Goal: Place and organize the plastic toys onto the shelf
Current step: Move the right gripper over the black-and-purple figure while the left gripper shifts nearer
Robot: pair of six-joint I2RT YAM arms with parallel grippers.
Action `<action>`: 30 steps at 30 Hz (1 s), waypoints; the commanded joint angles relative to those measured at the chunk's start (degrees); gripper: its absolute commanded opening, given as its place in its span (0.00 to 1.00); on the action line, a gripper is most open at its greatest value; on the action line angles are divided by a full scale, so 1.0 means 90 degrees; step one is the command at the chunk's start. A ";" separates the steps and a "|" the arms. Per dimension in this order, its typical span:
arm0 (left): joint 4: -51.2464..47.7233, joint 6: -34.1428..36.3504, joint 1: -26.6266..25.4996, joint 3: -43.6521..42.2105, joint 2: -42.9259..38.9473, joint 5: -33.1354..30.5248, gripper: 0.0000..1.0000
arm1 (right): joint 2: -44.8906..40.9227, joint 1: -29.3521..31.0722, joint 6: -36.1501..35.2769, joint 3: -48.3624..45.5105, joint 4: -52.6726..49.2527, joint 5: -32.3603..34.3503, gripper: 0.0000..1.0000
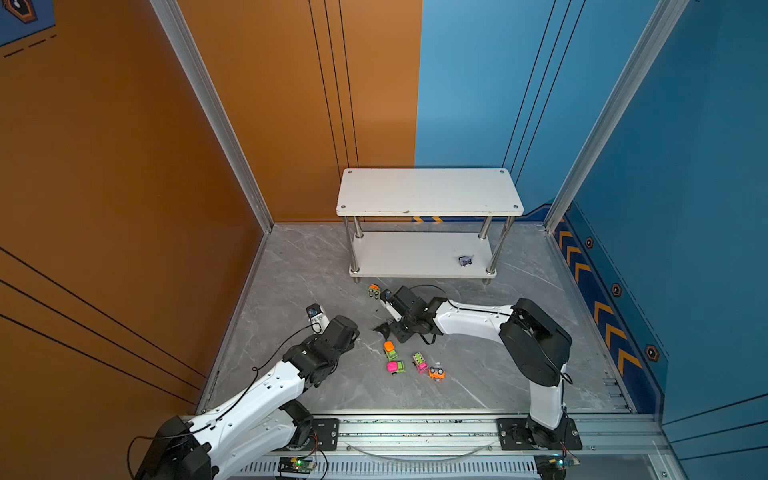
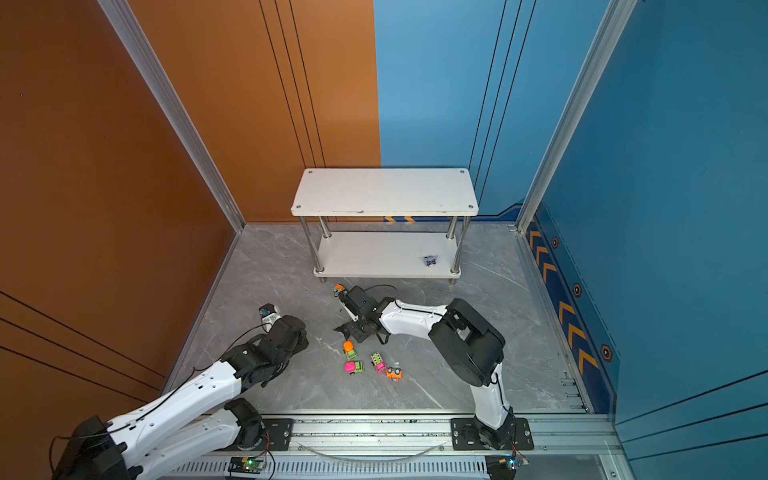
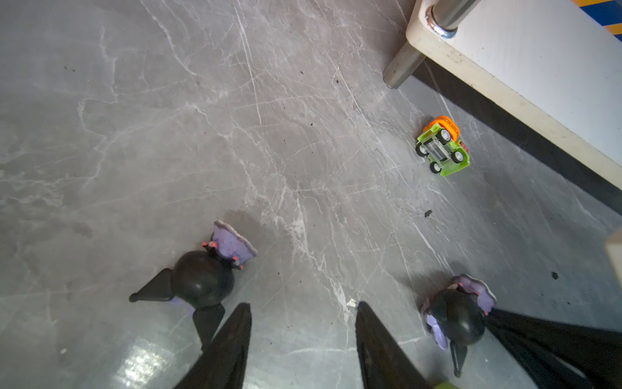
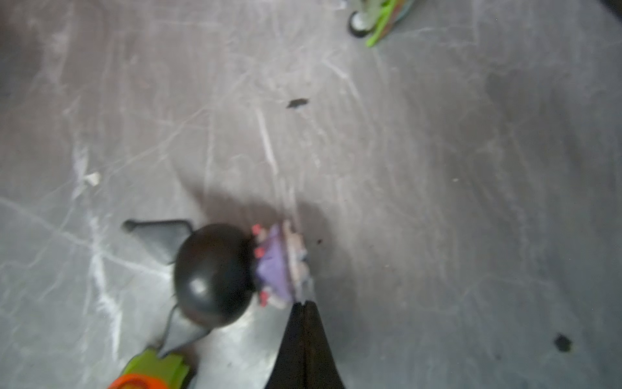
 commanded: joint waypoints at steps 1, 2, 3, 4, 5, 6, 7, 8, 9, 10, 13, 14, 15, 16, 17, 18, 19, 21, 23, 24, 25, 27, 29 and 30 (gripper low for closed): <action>0.0100 0.0226 0.0182 -0.0144 -0.0149 0.0202 0.52 | 0.0134 -0.0162 0.0081 0.0457 -0.0211 -0.0033 0.00; 0.0090 0.0245 0.0225 -0.0163 -0.0195 0.0221 0.53 | 0.0114 -0.0153 0.0084 0.0531 -0.0245 -0.0004 0.00; 0.0090 0.0268 0.0279 -0.0178 -0.0244 0.0253 0.53 | 0.0057 -0.0123 0.0087 0.0532 -0.0264 0.0016 0.00; 0.0089 0.0297 0.0328 -0.0202 -0.0289 0.0279 0.53 | -0.0043 -0.0081 0.0103 0.0479 -0.0237 0.0045 0.01; 0.0096 0.0317 0.0385 -0.0217 -0.0343 0.0319 0.53 | -0.0155 -0.0007 0.0092 0.0377 -0.0221 0.0089 0.02; 0.0111 0.0337 0.0417 -0.0236 -0.0379 0.0354 0.53 | -0.0264 0.0081 0.0063 0.0275 -0.0199 0.0159 0.03; 0.0133 0.0381 0.0451 -0.0251 -0.0417 0.0399 0.54 | -0.0387 0.0194 0.0018 0.0131 -0.0175 0.0247 0.06; 0.0156 0.0406 0.0479 -0.0262 -0.0441 0.0422 0.54 | -0.0484 0.0307 -0.0015 0.0001 -0.0171 0.0334 0.09; 0.0185 0.0438 0.0493 -0.0284 -0.0456 0.0450 0.55 | -0.0595 0.0432 -0.0047 -0.0140 -0.0179 0.0424 0.14; 0.0247 0.0469 0.0525 -0.0305 -0.0464 0.0479 0.57 | -0.0682 0.0542 -0.0082 -0.0264 -0.0178 0.0490 0.19; 0.0523 0.0553 0.0600 -0.0383 -0.0402 0.0634 0.58 | -0.0848 0.0855 -0.0099 -0.0526 -0.0173 0.0562 0.36; 0.0645 0.0586 0.0621 -0.0404 -0.0369 0.0708 0.58 | -0.0860 0.0912 -0.0087 -0.0556 -0.0187 0.0582 0.40; 0.0802 0.0619 0.0639 -0.0436 -0.0319 0.0804 0.58 | -0.0850 0.0954 -0.0062 -0.0553 -0.0206 0.0615 0.44; 0.0995 0.0661 0.0640 -0.0476 -0.0261 0.0892 0.58 | -0.0826 0.0978 -0.0039 -0.0552 -0.0200 0.0621 0.46; 0.1172 0.0693 0.0648 -0.0500 -0.0211 0.0970 0.59 | -0.0801 0.0981 -0.0014 -0.0554 -0.0181 0.0615 0.47; 0.1462 0.0736 0.0642 -0.0527 -0.0113 0.1053 0.61 | -0.0756 0.0975 0.0002 -0.0552 -0.0151 0.0603 0.47; 0.1687 0.0772 0.0648 -0.0555 -0.0006 0.1155 0.62 | -0.0713 0.0961 0.0018 -0.0523 -0.0139 0.0591 0.47; 0.1922 0.0797 0.0641 -0.0517 0.0265 0.1288 0.62 | -0.0632 0.0942 0.0027 -0.0507 -0.0050 0.0554 0.47; 0.2030 0.0843 0.0650 -0.0424 0.0559 0.1395 0.62 | -0.0537 0.0910 0.0028 -0.0490 0.0084 0.0564 0.48; 0.2109 0.0865 0.0649 -0.0384 0.0723 0.1432 0.62 | -0.0479 0.0888 0.0019 -0.0445 0.0120 0.0567 0.48; 0.2202 0.0885 0.0649 -0.0340 0.0870 0.1472 0.62 | -0.0414 0.0866 0.0038 -0.0397 0.0150 0.0593 0.48; 0.2335 0.0915 0.0669 -0.0251 0.1116 0.1527 0.62 | -0.0325 0.0844 0.0033 -0.0331 0.0222 0.0663 0.50; 0.2424 0.0944 0.0688 -0.0123 0.1347 0.1550 0.62 | -0.0248 0.0829 -0.0019 -0.0266 0.0270 0.0760 0.51; 0.2460 0.0963 0.0700 -0.0073 0.1457 0.1568 0.62 | -0.0211 0.0833 -0.0065 -0.0247 0.0272 0.0783 0.51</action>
